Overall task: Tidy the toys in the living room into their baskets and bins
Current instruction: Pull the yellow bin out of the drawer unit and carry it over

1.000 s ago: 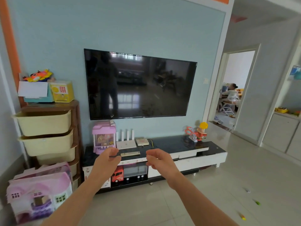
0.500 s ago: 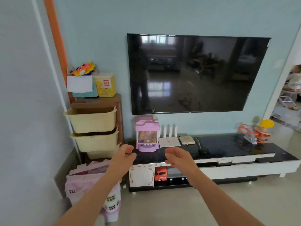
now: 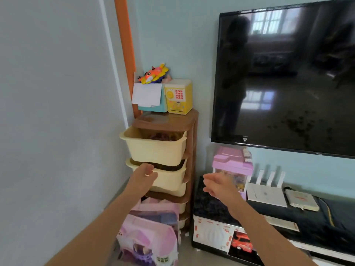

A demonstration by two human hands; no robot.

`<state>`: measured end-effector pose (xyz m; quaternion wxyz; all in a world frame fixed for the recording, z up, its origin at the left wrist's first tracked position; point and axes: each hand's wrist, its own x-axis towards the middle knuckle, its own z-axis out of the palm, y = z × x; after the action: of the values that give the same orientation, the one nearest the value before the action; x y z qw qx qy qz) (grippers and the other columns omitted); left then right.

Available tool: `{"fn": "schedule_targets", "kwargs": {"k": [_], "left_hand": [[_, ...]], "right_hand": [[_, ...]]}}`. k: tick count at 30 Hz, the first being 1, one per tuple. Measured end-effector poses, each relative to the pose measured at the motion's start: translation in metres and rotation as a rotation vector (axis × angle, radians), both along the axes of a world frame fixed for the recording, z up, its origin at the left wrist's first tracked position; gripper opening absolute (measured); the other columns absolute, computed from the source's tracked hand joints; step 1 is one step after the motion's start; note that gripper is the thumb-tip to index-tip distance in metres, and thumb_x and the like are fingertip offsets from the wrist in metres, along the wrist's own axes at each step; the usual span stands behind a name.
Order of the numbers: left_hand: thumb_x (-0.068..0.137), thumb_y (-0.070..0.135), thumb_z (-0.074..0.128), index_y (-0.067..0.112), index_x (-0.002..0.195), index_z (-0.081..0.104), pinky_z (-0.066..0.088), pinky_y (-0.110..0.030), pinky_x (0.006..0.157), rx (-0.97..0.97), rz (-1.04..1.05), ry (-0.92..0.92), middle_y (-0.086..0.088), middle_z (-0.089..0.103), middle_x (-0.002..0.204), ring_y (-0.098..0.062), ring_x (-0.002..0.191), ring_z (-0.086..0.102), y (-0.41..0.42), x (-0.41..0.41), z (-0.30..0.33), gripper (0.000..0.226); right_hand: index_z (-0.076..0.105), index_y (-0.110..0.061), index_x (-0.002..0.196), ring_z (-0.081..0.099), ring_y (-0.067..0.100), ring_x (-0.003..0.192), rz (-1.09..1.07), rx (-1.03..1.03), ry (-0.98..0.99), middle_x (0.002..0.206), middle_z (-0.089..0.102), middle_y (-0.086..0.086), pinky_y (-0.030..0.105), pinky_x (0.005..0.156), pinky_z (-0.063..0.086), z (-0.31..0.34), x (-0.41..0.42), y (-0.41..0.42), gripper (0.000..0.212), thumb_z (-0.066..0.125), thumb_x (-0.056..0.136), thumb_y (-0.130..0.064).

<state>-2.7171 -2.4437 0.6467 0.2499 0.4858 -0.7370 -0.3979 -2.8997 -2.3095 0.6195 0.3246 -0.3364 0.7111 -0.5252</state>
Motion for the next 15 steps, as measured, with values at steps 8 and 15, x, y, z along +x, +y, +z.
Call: {"fn": "schedule_targets", "kwargs": {"k": [8,15], "left_hand": [[0.093,0.025,0.054,0.009,0.133,0.040,0.045,-0.039,0.095,0.320,0.147,0.145,-0.008,0.050,0.115,-0.022,0.107,0.050,-0.070,-0.065,-0.027,0.045],[0.084,0.048,0.060,0.016,0.145,0.021,0.042,-0.049,0.102,0.662,0.291,0.420,-0.014,0.031,0.147,-0.035,0.129,0.040,-0.162,-0.117,-0.028,0.079]], "right_hand": [[0.057,-0.022,0.114,0.062,0.007,0.095,0.022,0.105,0.009,0.103,0.061,-0.010,0.027,0.090,0.050,-0.026,-0.037,-0.044,0.021,0.053,0.094,-0.021],[0.059,-0.022,0.110,0.064,0.008,0.093,-0.067,0.146,-0.024,0.100,0.064,-0.010,0.028,0.093,0.049,-0.031,-0.070,-0.093,0.018,0.056,0.092,-0.022]]}}
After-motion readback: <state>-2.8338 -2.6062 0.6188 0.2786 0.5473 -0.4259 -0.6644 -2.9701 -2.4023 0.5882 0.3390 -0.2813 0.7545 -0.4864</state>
